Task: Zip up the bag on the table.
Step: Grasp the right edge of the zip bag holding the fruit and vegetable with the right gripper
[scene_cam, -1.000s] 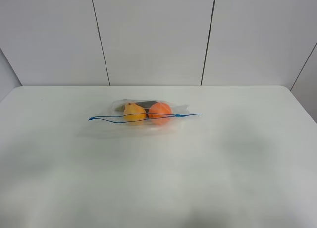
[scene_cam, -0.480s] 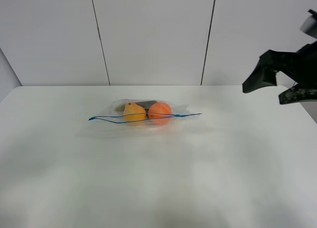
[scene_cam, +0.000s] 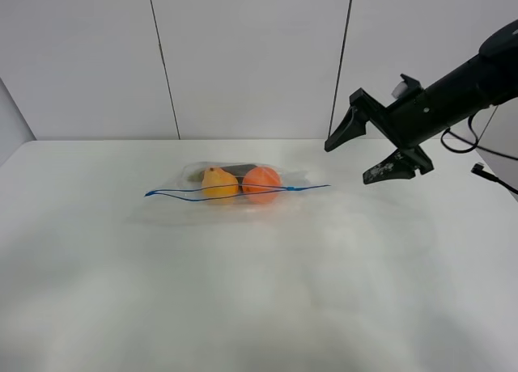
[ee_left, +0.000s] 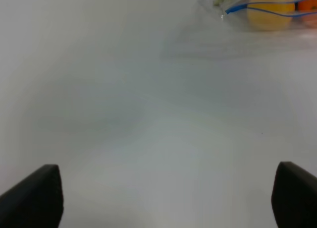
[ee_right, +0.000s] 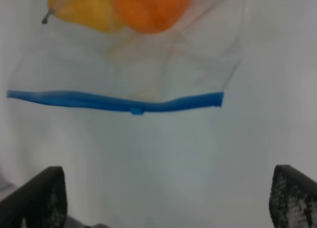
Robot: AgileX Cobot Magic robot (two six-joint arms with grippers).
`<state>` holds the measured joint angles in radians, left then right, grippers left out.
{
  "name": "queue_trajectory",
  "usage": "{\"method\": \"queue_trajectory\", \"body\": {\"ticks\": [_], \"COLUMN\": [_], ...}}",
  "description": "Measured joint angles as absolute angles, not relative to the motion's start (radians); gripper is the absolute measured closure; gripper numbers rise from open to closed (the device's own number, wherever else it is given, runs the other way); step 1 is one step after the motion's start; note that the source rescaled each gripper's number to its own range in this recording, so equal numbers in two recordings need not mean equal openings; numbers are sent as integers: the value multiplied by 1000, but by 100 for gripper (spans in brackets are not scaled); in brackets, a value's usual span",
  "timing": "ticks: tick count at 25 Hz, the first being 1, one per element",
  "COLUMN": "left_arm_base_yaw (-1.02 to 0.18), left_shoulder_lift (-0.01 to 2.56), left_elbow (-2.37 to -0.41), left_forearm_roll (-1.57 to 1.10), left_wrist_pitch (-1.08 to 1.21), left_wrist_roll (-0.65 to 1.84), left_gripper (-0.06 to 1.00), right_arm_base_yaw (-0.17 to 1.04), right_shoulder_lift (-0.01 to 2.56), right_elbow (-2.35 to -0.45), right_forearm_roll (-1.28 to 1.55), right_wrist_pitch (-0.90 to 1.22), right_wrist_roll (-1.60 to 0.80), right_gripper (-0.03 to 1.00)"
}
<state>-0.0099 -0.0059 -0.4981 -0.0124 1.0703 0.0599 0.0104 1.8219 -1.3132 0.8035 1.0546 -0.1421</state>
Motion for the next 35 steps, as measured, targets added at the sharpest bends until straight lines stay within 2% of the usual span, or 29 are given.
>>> {"method": "queue_trajectory", "body": {"ticks": [7,12,25,35], "left_arm_base_yaw": [-10,-10,-10,-10], "left_shoulder_lift": [-6,-6,-6,-6], "left_elbow": [-498,-498,-498,-498], "left_forearm_roll": [-12,-12,-12,-12], "left_wrist_pitch": [1070,1070,1070,1070], "left_wrist_roll": [60,60,60,60], "left_gripper": [-2,-2,-2,-2], "right_arm_base_yaw": [-40,-38,20,20], "right_shoulder_lift": [1999,2061,2075,2076], "right_elbow": [-1316,-1316,-1316,-1316], "right_forearm_roll": [1032,1162,1190,1182], "right_wrist_pitch": [1107,1108,1086,1085], "right_wrist_roll": [-179,-200,-205,-203], "right_gripper": [3,17,37,71]}}
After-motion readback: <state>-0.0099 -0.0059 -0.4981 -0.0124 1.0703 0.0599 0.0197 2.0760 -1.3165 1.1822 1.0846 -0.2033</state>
